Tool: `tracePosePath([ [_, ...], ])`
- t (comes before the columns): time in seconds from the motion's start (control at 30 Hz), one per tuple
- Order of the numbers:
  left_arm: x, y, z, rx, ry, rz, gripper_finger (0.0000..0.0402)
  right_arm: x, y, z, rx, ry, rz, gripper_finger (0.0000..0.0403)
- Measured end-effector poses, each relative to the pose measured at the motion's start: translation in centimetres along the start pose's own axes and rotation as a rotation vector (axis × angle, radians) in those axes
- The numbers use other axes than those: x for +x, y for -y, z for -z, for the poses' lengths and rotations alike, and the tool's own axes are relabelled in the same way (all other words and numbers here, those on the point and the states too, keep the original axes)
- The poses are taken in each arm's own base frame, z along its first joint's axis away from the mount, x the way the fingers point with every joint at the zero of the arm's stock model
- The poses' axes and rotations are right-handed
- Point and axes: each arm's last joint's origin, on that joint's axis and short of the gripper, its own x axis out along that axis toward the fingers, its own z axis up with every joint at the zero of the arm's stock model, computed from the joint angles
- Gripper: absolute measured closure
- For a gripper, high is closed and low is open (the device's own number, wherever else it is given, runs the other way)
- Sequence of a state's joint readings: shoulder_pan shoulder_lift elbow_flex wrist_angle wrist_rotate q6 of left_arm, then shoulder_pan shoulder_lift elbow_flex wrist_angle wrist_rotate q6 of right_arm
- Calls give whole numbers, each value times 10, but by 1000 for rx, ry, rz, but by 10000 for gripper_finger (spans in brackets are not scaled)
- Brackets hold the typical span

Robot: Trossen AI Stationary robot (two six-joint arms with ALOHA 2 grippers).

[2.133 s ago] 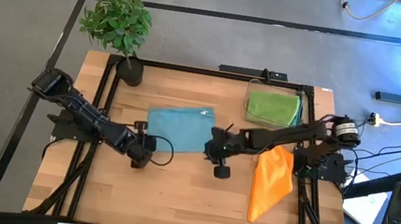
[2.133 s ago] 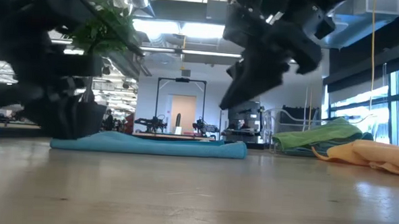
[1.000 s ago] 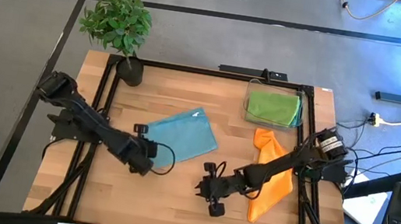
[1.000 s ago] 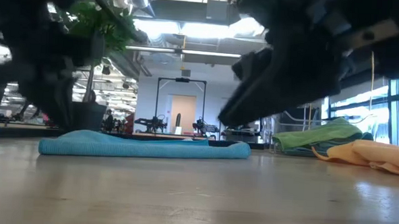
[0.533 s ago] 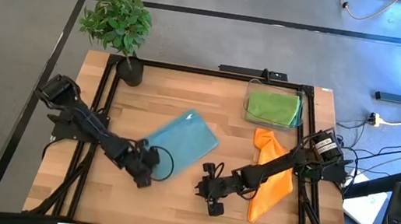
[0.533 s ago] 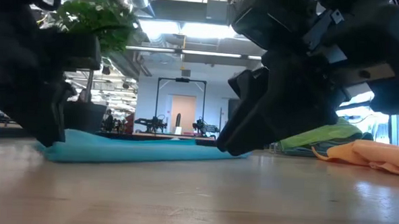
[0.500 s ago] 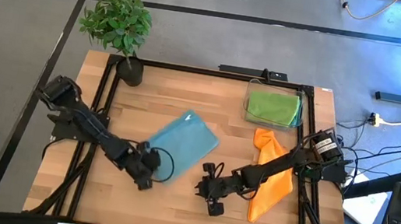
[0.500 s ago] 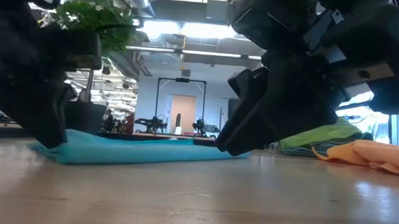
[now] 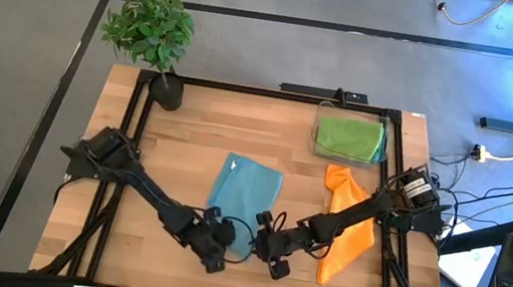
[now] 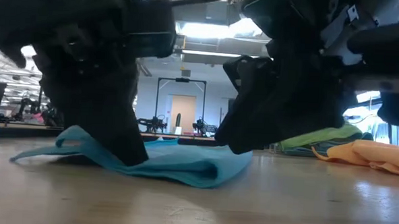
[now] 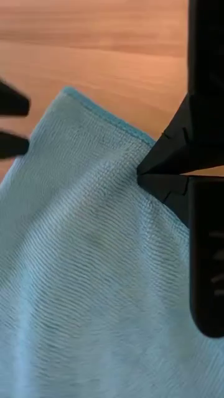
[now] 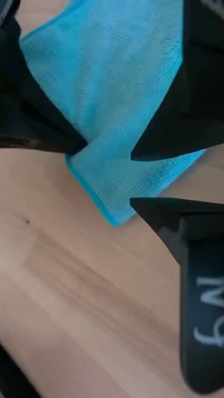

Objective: Fold microfiber towels
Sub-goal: Fold the light blue microfiber towel

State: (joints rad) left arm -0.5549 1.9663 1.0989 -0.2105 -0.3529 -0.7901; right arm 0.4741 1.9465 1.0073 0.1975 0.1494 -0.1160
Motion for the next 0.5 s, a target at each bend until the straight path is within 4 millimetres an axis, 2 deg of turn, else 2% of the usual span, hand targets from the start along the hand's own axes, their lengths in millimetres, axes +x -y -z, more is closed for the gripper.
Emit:
tracePosePath([
  [0.1, -8, 4, -8, 96, -42, -29, 400, 0, -3, 0, -49, 1, -28, 296],
  [0.23, -30, 4, -17, 184, -111, -59, 399, -2, -13, 0, -147, 6, -84, 288],
  [0.33, -47, 4, -21, 206, -131, -85, 401, -2, -15, -5, -194, 58, -75, 261],
  [0.5, -58, 4, -19, 232, -129, -100, 395, -2, -4, -13, -193, 125, 49, 198],
])
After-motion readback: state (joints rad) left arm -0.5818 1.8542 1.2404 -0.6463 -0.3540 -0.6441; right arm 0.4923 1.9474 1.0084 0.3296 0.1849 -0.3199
